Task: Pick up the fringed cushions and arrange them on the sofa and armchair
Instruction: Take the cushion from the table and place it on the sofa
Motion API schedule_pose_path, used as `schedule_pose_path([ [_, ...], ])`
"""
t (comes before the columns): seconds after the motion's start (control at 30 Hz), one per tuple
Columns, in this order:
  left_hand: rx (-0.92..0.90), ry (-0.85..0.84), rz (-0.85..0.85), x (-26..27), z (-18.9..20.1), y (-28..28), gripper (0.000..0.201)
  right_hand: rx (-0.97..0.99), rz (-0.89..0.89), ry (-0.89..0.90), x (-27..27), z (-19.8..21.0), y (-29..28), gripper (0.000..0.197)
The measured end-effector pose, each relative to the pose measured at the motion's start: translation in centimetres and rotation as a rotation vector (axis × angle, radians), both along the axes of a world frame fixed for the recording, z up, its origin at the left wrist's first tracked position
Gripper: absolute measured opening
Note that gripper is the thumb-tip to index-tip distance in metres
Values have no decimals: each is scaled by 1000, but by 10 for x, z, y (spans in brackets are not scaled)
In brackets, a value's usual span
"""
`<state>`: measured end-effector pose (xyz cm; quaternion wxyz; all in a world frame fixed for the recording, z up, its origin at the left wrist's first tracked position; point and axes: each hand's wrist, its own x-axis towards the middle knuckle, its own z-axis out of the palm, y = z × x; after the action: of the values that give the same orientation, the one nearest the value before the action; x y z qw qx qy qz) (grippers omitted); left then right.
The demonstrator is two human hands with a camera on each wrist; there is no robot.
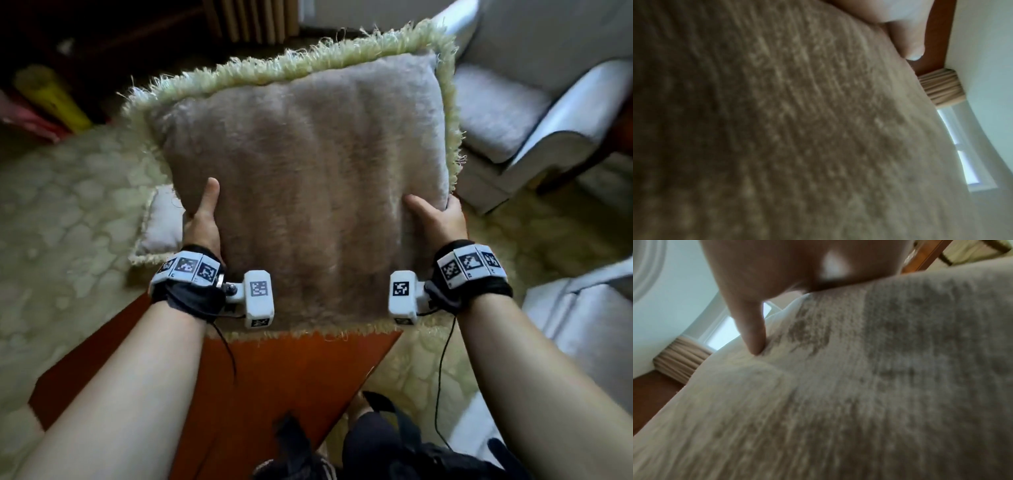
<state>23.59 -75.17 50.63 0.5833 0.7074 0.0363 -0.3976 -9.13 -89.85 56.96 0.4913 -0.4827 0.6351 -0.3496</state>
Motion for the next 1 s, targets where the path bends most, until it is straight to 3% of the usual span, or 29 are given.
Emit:
schedule_pose_path([
  [0.07,-89,-26,-82,-11,21,-8,127,-38,-69,-16,-28,25,13,83],
  [0.13,-186,-21,-106,-24,43,-28,116,-85,-134,-43,-58,46,24,71],
  [0.33,-280,-105,-255,-155,153,-55,122,-194,-346,-175,-159,102,60,72],
  [0.43,-328,-26,-396,-212,168,-80,123,-243,-464,-195,-219,121,81,90],
  [0.57,-414,53,-614,-306,182,-106,109,-294,-595,-244,-310,137,123,75],
  [0.67,-455,38,-723,-396,207,-104,113,-320,-727,-229,-382,144,165,75],
  [0.73,-512,41,-820,-454,221,-98,96,-340,-806,-213,-426,147,194,65],
  [0.8,-567,57,-932,-512,234,-90,86,-355,-897,-212,-466,149,221,73],
  [0.87,-597,65,-1030,-563,247,-79,92,-379,-976,-188,-502,153,247,86],
  [1.0,-704,52,-1144,-651,265,-66,82,-395,-1081,-178,-561,157,297,79],
])
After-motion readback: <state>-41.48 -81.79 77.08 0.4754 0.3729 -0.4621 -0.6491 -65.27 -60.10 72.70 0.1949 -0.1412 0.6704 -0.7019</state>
